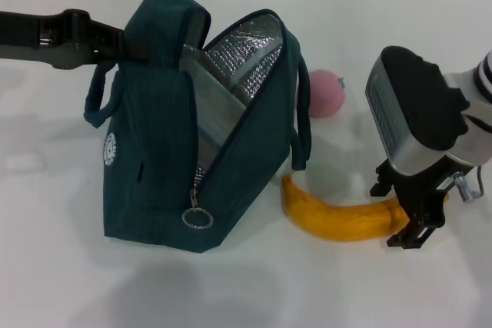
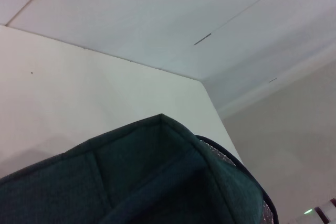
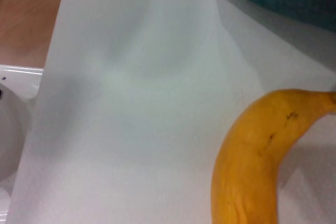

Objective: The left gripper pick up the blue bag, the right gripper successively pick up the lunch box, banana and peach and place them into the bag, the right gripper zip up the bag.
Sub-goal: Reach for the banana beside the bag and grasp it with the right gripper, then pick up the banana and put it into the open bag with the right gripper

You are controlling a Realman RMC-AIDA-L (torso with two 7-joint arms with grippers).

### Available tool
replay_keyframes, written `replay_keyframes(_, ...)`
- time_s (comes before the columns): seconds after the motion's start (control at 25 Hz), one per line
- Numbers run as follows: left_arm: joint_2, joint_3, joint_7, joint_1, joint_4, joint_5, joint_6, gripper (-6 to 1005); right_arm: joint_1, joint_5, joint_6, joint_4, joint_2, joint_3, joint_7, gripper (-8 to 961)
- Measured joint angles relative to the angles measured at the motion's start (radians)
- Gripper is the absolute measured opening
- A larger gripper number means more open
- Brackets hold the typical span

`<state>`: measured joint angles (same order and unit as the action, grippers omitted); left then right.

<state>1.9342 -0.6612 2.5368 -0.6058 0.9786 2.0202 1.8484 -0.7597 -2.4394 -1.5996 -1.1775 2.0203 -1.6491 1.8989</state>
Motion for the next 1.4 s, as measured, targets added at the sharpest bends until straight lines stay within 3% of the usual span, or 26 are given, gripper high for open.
replay_keyframes(0.4,0.000,0.000,-0.001,0.002,0.000,0.000,0.000,36,0.003,-0.026,0.037,0.001,0.001,-0.066,0.002,754)
replay_keyframes(0.64,0.000,0.000,-0.001,0.008,0.000,0.000,0.001,36,0.003,-0.027,0.039,-0.005,0.000,-0.062,0.007,501)
replay_keyframes(0.84,-0.001,0.000,-0.001,0.010,0.000,0.000,0.002,36,0.004,-0.024,0.017,-0.021,-0.001,-0.066,0.000,438)
replay_keyframes(1.16,-0.003,0.018,-0.001,0.013,0.000,0.000,0.001,36,0.012,0.084,-0.245,-0.135,0.001,0.000,-0.001,438)
replay_keyframes(1.4,-0.003,0.023,-0.002,0.012,0.000,0.000,0.001,37,0.006,0.216,-0.401,-0.145,0.001,0.054,0.007,438)
